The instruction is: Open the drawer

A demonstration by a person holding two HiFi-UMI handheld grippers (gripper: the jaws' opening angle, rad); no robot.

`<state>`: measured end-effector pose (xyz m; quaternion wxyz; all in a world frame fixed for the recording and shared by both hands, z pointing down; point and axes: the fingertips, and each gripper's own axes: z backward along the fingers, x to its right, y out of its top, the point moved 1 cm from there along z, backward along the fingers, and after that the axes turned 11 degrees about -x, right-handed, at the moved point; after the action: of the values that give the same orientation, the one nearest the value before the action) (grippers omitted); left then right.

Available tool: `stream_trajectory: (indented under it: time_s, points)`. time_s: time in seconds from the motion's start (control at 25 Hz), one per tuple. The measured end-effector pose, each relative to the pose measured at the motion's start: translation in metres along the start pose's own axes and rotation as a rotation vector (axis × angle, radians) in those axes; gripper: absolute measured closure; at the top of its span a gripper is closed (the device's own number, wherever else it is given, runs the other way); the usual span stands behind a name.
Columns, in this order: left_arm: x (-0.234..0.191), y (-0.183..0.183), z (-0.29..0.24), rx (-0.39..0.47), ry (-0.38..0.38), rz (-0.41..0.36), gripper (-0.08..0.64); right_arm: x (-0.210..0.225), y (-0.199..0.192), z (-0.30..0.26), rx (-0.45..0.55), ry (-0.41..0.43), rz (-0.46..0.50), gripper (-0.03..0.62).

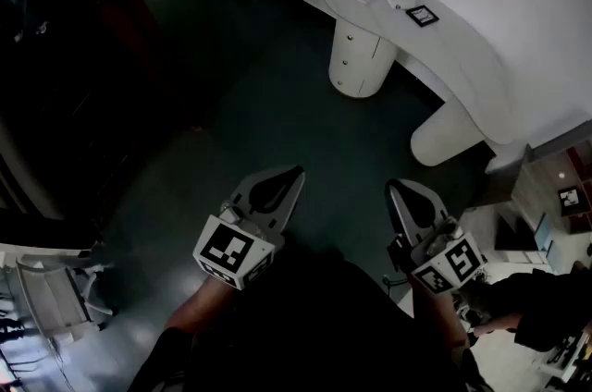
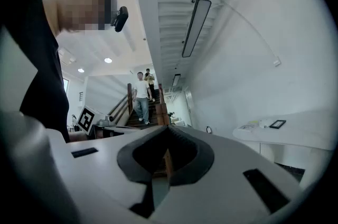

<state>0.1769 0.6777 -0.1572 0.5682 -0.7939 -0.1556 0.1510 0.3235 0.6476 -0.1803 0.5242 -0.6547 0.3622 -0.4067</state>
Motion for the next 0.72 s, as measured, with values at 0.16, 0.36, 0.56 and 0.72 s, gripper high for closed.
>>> stream_trajectory:
  time_s: [0.16, 0.36, 0.56, 0.72]
  points:
    - [-0.009, -0.001, 0.003, 0.0, 0.003, 0.007, 0.546, -0.002, 0.001, -0.011, -0.001, 0.003, 0.004, 0.577]
    - [-0.023, -0.004, 0.009, 0.005, 0.005, 0.01, 0.546, -0.008, 0.001, -0.027, -0.002, 0.009, 0.008, 0.577]
    - [-0.042, -0.006, 0.022, 0.009, 0.003, 0.003, 0.546, -0.023, 0.005, -0.049, 0.004, 0.023, 0.017, 0.577]
    - [-0.057, -0.01, 0.035, 0.016, -0.015, -0.016, 0.546, -0.037, 0.011, -0.067, 0.025, 0.028, 0.037, 0.577]
